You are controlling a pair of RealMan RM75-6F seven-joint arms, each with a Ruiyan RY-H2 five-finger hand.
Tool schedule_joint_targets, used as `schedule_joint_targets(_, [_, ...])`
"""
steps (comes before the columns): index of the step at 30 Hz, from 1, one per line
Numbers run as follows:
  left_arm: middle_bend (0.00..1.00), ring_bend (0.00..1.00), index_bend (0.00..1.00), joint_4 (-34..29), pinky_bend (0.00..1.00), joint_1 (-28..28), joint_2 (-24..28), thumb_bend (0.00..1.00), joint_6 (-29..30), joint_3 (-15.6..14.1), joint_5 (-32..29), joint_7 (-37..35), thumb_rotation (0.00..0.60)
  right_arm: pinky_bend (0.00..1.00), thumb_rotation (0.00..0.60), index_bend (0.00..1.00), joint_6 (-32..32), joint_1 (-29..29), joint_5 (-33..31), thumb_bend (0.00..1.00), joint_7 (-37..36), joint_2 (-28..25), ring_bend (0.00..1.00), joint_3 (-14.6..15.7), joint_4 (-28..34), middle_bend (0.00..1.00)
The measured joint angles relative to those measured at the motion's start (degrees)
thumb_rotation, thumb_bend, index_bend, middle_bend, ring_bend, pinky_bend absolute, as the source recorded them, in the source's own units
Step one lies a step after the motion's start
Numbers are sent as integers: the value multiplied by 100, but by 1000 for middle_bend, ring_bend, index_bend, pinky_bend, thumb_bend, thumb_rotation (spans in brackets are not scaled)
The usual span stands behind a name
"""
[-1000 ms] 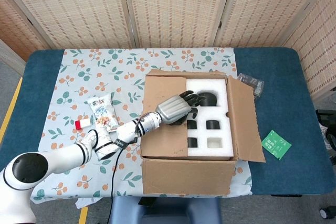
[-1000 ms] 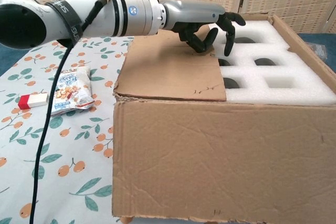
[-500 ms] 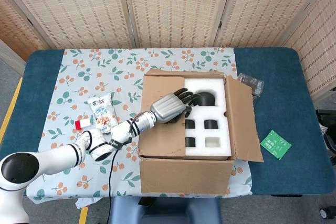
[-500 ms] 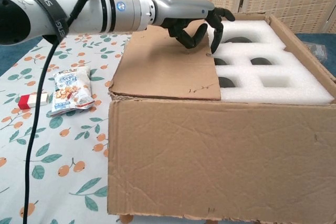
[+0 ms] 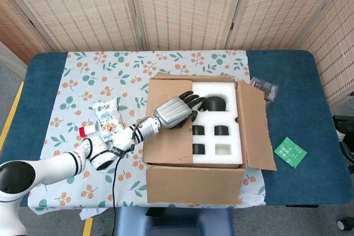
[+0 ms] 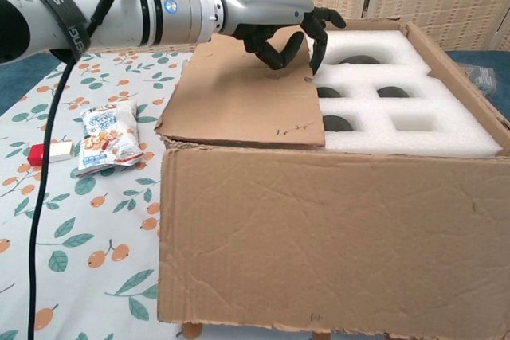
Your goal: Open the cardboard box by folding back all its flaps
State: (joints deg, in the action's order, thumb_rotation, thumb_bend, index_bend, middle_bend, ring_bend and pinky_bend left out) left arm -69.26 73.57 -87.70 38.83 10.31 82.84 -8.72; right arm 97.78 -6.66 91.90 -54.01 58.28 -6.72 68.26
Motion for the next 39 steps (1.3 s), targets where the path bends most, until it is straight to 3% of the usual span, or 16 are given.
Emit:
schedule_joint_targets(12, [0,0,504,-298,0,-125,110,1000,224,44,-173,814,600,0,329,378,41,10,35,426,-6,-13,0,19,23,0])
schedule_joint_targets(39, [0,0,516,-1305,0,-578,381,1000,1306,166,-659,3913,600,0,328,378,188,23,189,426,10,-19,0,93,46,0])
